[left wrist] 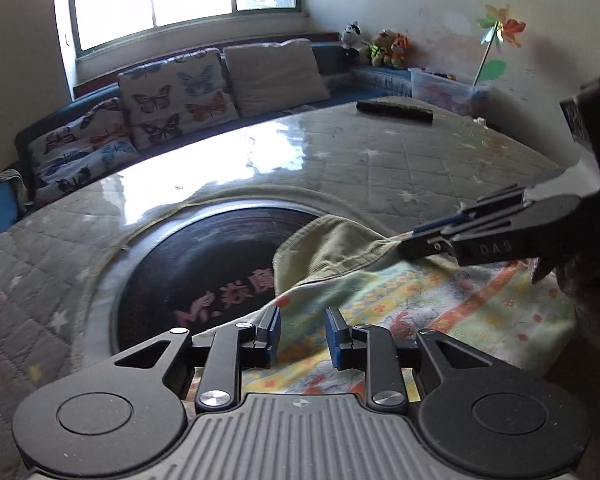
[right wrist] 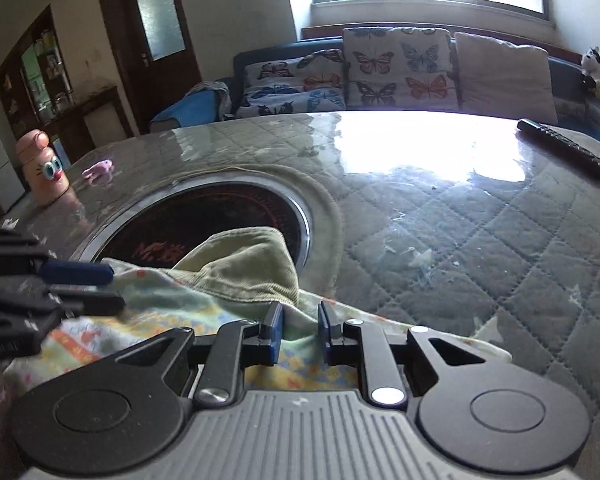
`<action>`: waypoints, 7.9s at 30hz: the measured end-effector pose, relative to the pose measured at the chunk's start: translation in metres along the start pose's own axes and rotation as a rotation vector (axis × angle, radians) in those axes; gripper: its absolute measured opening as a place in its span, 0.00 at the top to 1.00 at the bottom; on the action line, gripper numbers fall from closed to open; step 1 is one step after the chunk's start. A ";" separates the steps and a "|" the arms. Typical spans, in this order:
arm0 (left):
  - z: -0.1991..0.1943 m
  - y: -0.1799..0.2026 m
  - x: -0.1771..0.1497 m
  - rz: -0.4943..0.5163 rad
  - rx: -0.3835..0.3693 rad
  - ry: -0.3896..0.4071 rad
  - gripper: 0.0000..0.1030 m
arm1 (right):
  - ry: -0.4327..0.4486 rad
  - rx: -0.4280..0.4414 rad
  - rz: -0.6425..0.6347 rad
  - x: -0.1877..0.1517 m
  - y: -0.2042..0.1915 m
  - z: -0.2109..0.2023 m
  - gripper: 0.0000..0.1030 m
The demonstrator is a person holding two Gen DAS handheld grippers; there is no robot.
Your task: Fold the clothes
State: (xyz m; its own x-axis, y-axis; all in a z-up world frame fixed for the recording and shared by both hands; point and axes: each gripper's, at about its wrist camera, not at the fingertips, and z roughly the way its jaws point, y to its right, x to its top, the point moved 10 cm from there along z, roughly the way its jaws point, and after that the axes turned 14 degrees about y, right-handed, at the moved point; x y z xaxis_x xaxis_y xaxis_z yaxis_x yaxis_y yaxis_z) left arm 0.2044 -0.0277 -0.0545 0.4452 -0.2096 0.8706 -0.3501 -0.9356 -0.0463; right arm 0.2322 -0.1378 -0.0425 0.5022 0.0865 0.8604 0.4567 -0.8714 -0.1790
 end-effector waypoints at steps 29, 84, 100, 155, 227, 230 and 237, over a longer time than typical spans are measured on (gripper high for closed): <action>-0.070 0.041 -0.036 0.087 -0.006 0.107 0.73 | 0.047 0.229 -0.329 -0.056 -0.129 -0.090 0.76; -0.054 -0.005 -0.040 -0.075 0.054 0.061 0.64 | 0.049 -0.059 -0.055 -0.035 0.003 -0.088 0.72; 0.006 -0.013 -0.013 -0.099 0.005 -0.008 0.68 | 0.050 -0.063 -0.037 -0.014 0.018 -0.042 0.73; -0.093 -0.106 -0.049 -0.620 0.168 0.055 0.11 | -0.007 0.384 -0.514 -0.070 -0.236 -0.053 0.84; 0.026 0.034 0.068 -0.575 -0.123 0.020 0.90 | 0.287 -0.365 0.081 0.024 0.158 -0.150 0.93; 0.046 0.061 0.079 -0.543 -0.166 0.015 0.90 | 0.297 -0.437 0.080 0.024 0.189 -0.166 0.93; 0.087 0.118 0.073 -0.421 -0.212 -0.042 0.87 | 0.265 -0.564 0.130 -0.003 0.250 -0.186 0.92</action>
State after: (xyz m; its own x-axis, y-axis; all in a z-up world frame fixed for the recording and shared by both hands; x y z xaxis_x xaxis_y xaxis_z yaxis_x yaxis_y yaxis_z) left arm 0.2675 -0.1778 -0.0391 0.6161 0.1599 0.7713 -0.2909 -0.8638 0.4115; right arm 0.2086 -0.4451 -0.0010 0.2956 -0.0970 0.9504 -0.0889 -0.9933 -0.0738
